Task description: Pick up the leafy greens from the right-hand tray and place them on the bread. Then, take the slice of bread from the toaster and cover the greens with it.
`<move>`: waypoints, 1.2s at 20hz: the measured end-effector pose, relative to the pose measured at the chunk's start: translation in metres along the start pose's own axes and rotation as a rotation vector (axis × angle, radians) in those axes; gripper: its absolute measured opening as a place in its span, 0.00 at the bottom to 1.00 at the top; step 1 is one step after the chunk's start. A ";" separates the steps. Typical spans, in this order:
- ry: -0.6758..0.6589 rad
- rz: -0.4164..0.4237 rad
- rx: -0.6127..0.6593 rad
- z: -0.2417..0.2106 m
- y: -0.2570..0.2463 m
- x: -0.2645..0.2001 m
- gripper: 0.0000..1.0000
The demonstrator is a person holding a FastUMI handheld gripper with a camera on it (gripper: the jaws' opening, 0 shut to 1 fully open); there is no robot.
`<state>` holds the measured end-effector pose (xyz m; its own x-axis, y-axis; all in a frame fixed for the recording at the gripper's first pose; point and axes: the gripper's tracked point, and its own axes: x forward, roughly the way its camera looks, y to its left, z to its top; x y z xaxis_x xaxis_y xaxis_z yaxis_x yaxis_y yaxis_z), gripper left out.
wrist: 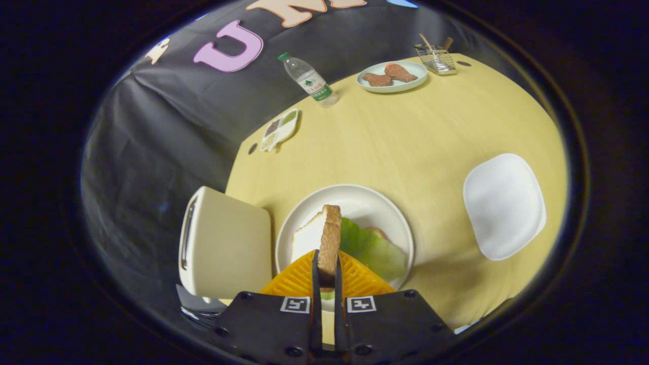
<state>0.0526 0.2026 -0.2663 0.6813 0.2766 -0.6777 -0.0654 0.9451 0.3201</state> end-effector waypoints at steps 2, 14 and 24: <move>0.005 -0.043 -0.035 -0.003 -0.012 0.004 0.17; 0.000 -0.243 -0.306 -0.005 -0.036 0.007 0.68; -0.104 -0.242 -0.350 0.016 -0.034 -0.011 0.96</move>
<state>0.0591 0.1642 -0.2590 0.7757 0.0377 -0.6299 -0.1255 0.9875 -0.0955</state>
